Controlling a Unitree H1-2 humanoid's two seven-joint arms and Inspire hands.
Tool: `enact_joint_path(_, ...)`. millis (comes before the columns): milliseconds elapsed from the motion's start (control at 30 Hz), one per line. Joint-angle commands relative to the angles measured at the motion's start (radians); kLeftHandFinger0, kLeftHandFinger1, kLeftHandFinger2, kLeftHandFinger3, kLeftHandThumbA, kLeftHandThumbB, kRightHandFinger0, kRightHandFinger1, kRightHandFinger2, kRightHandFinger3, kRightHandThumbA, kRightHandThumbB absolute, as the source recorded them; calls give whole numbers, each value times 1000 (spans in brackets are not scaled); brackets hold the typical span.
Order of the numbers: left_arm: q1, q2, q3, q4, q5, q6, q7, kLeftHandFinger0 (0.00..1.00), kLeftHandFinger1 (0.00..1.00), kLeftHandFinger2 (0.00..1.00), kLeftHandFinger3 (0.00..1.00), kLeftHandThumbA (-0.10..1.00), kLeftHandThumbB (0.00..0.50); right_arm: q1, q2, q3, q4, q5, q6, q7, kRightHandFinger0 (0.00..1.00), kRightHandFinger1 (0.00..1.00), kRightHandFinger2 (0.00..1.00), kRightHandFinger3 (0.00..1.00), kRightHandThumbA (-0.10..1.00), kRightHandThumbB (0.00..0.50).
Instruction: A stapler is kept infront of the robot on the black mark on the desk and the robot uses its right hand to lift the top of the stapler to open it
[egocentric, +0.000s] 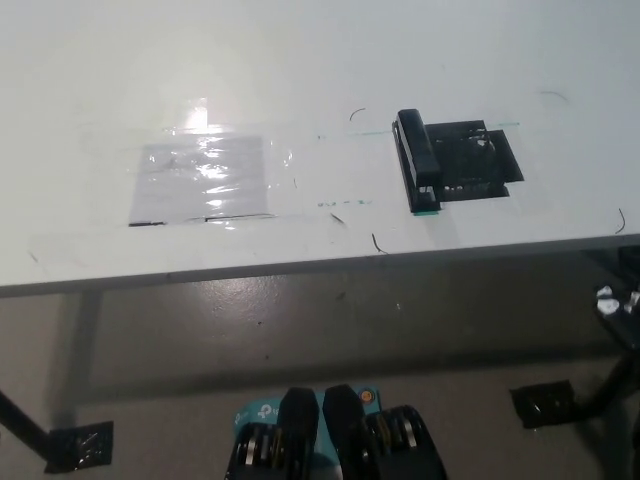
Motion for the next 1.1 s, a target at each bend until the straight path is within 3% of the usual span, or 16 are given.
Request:
enact_joint_path(0,7,21,1,-18,-18,-10,-8,867,1000,1000,1000,755,238,-18,9,15,-93,45,78,24,458,560,698,802,481,31)
enact_joint_path(67,6,24,0,-10,-22,-17,-16,869,1000,1000,1000,766,215,-32,14,38,-154,57,106,42,475,582,733,837,481,17)
enact_joint_path(200,15,25,1,-17,-24,-13,-15,871,997,1000,1000,760,210,-64,34,56,-231,82,183,37,448,542,679,829,469,9)
enact_joint_path(333,25,19,3,-28,-30,3,-7,808,936,1000,1000,746,190,-99,40,74,-281,96,241,41,443,540,671,812,476,6)
enact_joint_path(467,22,21,4,-15,-34,2,-5,694,832,995,1000,717,200,-138,48,95,-294,114,258,54,494,580,738,870,494,2)
enact_joint_path(533,24,17,3,-28,-33,6,1,668,790,930,1000,698,192,-153,60,104,-291,120,263,55,508,587,724,860,482,0)
enact_joint_path(600,25,19,4,-30,-37,8,-2,671,790,933,1000,696,195,-165,82,107,-290,138,286,53,537,593,719,849,476,3)
enact_joint_path(633,22,19,6,-22,-41,3,-4,646,762,910,1000,694,193,-170,100,101,-292,146,312,39,529,575,703,833,469,26)
enact_joint_path(667,24,22,2,-23,-36,0,-6,651,777,932,1000,708,195,-177,128,97,-281,180,326,33,546,591,718,846,454,1)
enact_joint_path(800,23,23,-1,-30,-32,6,-2,671,787,939,1000,718,204,-185,171,90,-255,245,327,27,559,613,751,891,451,0)
enact_joint_path(967,19,26,2,-25,-34,3,-2,666,780,937,1000,719,189,-206,238,75,-183,444,327,-75,608,662,809,940,561,0)
enact_joint_path(1033,17,24,6,-28,-39,11,1,654,777,942,1000,702,233,-222,273,57,-150,523,327,-112,726,786,906,1000,723,0)
enact_joint_path(1067,17,24,6,-29,-38,11,3,652,776,938,1000,697,245,-224,276,56,-146,535,327,-121,727,788,905,1000,773,0)
